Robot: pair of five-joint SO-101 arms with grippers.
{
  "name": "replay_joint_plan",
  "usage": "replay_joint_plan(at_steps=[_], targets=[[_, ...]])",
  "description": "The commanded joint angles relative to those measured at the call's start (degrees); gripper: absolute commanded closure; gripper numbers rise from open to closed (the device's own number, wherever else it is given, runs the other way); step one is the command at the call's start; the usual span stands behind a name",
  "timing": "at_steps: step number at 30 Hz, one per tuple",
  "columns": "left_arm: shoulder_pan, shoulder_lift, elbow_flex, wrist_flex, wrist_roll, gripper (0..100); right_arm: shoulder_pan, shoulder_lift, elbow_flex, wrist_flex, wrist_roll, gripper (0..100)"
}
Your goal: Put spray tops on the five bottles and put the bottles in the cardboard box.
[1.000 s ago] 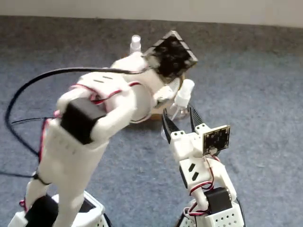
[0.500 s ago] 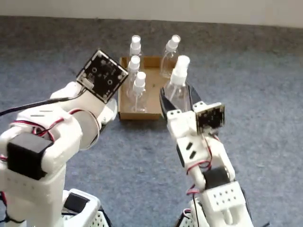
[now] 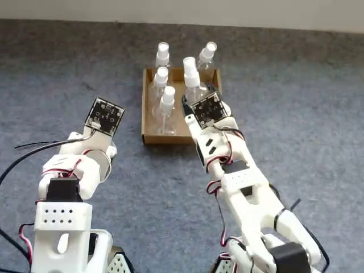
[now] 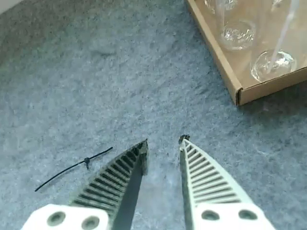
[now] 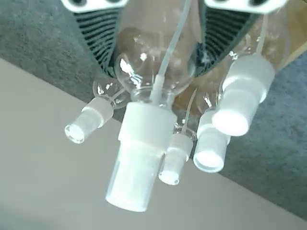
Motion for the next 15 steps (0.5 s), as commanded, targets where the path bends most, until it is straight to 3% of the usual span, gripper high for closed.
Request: replay_joint_plan(at_steps=[1,4,8,15], targets=[[-0.7,-1.2,1.7,-3.3,-0.1,89,2.2,1.3,-2.9,-1.9,-11.8,99.5],[-0.7,-1.2,1.8,-3.2,-0.1,89,4.4,3.3,-2.9,-7.1,-23.1,99.5],[-0.6,-1.2,3.4,-3.6,-0.1,89,4.6,9.4,-2.7,-20.4,-18.8,99.5],[-0.7,-1.2,4.0,-3.6,-0.1,89,4.6,23.7,-4.7,-34.0,-18.6,99.5]])
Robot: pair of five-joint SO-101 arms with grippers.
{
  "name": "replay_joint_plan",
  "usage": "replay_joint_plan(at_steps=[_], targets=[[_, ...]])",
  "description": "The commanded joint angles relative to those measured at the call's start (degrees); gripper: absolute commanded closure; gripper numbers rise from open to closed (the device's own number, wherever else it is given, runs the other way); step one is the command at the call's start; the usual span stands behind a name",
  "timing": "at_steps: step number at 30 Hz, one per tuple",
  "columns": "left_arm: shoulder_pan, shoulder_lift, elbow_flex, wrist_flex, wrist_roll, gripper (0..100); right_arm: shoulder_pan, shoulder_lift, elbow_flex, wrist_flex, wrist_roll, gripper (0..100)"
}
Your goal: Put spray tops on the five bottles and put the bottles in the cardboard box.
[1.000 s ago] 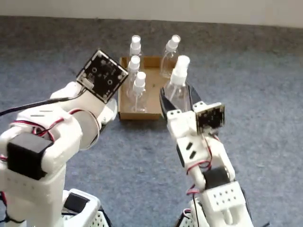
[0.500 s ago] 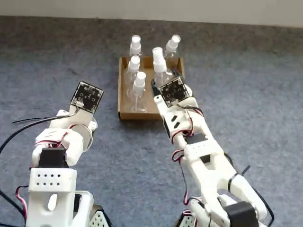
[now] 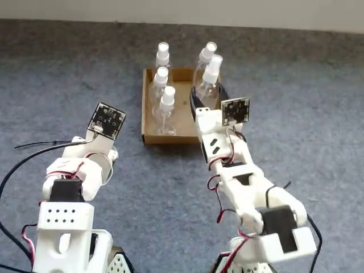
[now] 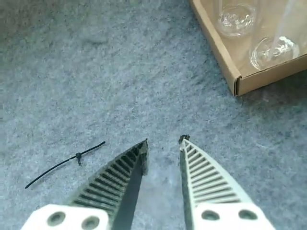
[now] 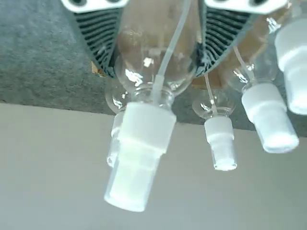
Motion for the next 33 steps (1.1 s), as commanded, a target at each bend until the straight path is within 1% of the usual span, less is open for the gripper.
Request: replay_joint_plan(at_steps=[1,5,10,17,22,29,33], targets=[[-0.7,-1.1,-0.2,-1.2,-0.1,89,0.9,4.8,-5.3,-7.5,0.9,99.5],[-0.6,-1.1,0.7,-1.8,-0.1,89,1.1,10.0,-9.3,-8.6,1.1,99.5],[-0.7,-1.1,3.4,-6.2,-0.1,89,1.1,14.1,-12.0,-8.6,1.1,99.5],[-0.6,-1.1,3.6,-6.3,-0.1,89,1.1,18.5,-14.8,-8.8,1.1,99.5],[-0.6,-1.1,3.6,-6.3,-0.1,89,1.1,19.0,-14.5,-15.4,1.1,99.5],[-0.6,-1.1,3.6,-6.2,-0.1,89,1.1,21.2,-14.9,-15.6,1.3,99.5],[-0.6,-1.1,3.6,-6.2,-0.1,89,0.9,23.9,-15.0,-15.7,5.5,99.5]])
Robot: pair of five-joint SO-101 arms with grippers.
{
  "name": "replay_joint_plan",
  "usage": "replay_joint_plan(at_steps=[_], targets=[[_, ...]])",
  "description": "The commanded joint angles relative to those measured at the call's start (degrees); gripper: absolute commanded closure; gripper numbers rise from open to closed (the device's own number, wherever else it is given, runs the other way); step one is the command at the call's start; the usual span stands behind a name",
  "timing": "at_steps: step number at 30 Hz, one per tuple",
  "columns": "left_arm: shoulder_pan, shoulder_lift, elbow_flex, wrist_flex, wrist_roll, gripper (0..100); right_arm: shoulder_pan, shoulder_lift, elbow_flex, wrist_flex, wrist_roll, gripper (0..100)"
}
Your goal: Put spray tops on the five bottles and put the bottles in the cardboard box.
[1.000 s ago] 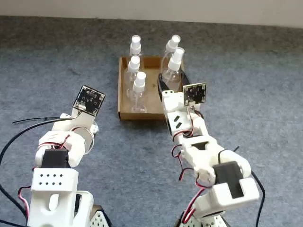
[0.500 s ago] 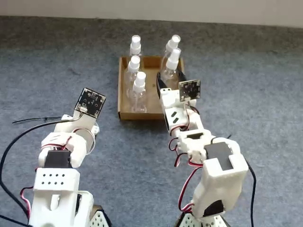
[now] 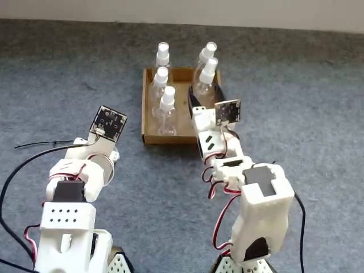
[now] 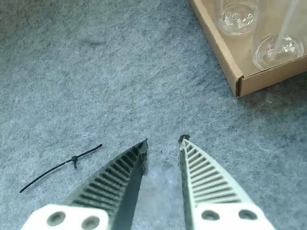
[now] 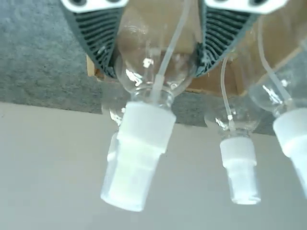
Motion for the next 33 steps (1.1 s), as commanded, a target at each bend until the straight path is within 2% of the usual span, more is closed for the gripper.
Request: replay_joint_plan(at_steps=[1,11,18,33], targets=[[-0.7,-1.1,-0.3,-1.0,-0.1,89,0.6,0.4,-3.1,-1.5,3.1,99.5],[-0.6,-1.1,-0.3,-1.1,-0.1,89,0.6,0.5,-2.8,-1.5,3.1,98.4],[-0.5,-1.1,-0.3,-1.1,-0.1,89,0.4,0.5,-2.8,-1.5,3.2,81.7],[-0.5,-1.1,-0.5,-1.1,0.0,89,0.3,0.3,-2.7,-1.5,3.3,80.6]])
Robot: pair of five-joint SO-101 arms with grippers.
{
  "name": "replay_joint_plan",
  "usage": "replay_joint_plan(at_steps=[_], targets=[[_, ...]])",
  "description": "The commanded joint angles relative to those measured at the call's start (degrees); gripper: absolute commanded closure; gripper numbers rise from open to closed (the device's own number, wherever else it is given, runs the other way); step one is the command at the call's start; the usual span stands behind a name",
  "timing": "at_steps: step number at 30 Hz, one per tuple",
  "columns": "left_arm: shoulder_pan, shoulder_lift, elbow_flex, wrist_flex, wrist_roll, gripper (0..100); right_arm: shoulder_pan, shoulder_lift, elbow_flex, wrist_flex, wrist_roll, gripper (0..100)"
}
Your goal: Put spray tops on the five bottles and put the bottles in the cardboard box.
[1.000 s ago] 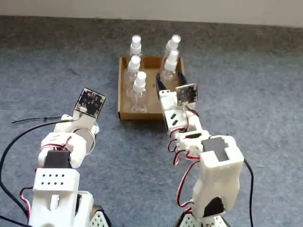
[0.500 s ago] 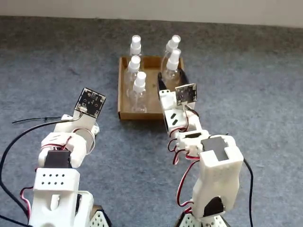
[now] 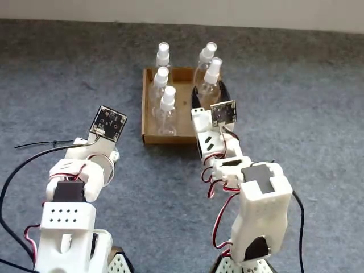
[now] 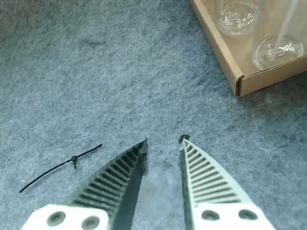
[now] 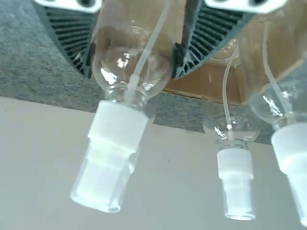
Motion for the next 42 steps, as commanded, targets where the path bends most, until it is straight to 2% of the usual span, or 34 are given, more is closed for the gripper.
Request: replay_joint_plan(at_steps=[1,4,8,24,29,34,42], targets=[[-0.5,-1.1,-0.5,-1.1,0.0,89,0.3,-0.7,-1.9,-1.1,1.1,80.6],[-0.5,-1.1,-0.5,-1.1,0.0,89,0.3,-0.8,-1.9,-1.1,1.1,79.4],[-0.5,-1.1,-0.6,-1.1,0.0,89,0.3,-3.5,-1.5,-0.7,1.0,71.9],[-0.5,-1.1,-0.6,-1.1,0.0,89,-0.4,-11.1,3.1,-0.5,0.7,71.3],[-0.5,-1.1,-0.6,-1.1,0.0,89,-0.4,-15.6,2.9,9.2,0.6,71.3],[-0.5,-1.1,-0.6,-1.1,0.0,89,-0.5,-21.0,3.1,11.9,0.6,71.3],[-0.5,-1.1,-0.6,-1.1,0.0,89,-0.4,-34.2,2.6,28.6,0.6,71.6]])
